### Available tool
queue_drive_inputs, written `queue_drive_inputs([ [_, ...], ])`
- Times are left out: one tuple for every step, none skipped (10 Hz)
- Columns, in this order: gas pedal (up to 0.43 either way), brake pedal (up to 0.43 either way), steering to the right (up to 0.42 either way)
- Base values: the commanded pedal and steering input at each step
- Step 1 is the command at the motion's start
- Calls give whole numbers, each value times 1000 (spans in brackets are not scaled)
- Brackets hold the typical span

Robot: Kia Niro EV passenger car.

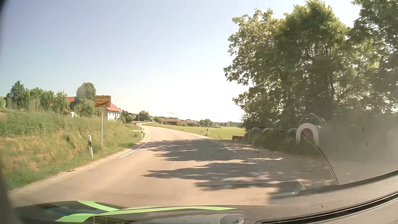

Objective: Follow the waypoints while adhering to traffic rules and regulations

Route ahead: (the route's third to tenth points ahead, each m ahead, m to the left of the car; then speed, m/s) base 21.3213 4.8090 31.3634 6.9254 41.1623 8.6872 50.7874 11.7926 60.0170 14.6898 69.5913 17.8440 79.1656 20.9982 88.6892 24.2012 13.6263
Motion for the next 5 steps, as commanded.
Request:
queue_drive_inputs([
  [220,0,-43],
  [220,0,-44],
  [220,0,-44],
  [220,0,-44],
  [220,0,-43],
])
